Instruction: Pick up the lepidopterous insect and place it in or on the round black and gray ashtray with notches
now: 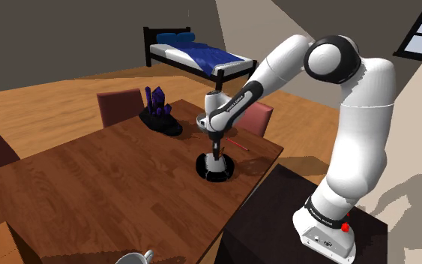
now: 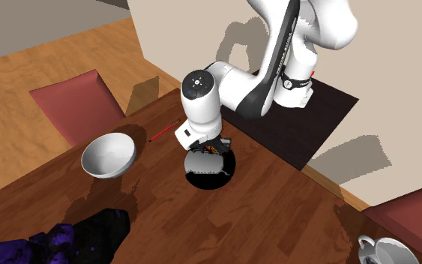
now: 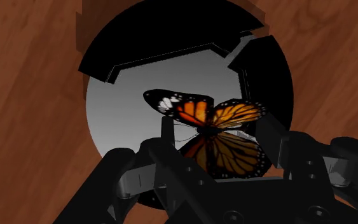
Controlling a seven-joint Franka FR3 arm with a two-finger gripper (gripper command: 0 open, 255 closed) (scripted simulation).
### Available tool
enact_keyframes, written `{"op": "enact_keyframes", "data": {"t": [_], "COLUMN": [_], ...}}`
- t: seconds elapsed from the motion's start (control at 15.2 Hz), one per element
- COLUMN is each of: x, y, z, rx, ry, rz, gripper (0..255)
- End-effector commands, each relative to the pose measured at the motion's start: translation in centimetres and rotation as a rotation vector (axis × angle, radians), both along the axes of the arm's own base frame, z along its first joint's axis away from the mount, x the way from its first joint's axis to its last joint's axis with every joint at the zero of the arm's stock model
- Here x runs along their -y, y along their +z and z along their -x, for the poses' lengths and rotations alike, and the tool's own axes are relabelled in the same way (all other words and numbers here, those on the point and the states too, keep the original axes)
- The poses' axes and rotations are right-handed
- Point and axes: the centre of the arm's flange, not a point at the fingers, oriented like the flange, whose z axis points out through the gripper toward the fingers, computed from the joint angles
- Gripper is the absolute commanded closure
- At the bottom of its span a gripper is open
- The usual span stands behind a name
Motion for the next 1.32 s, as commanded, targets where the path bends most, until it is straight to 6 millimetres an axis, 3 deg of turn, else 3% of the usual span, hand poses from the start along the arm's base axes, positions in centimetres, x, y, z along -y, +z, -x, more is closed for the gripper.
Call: {"op": "enact_keyframes", "data": {"t": [0.0, 0.26, 0.79, 0.86, 1.19, 1.25], "x": [0.0, 0.0, 0.0, 0.0, 0.0, -0.1], "y": [-1.0, -3.4, -3.4, -3.4, -3.4, -2.1], "z": [0.0, 0.0, 0.0, 0.0, 0.0, -0.2], "rx": [0.0, 0.0, 0.0, 0.0, 0.0, 0.0], "ry": [0.0, 0.0, 0.0, 0.0, 0.0, 0.0], "rz": [0.0, 0.0, 0.0, 0.0, 0.0, 0.0], "gripper": [255, 255, 255, 0, 0, 0]}}
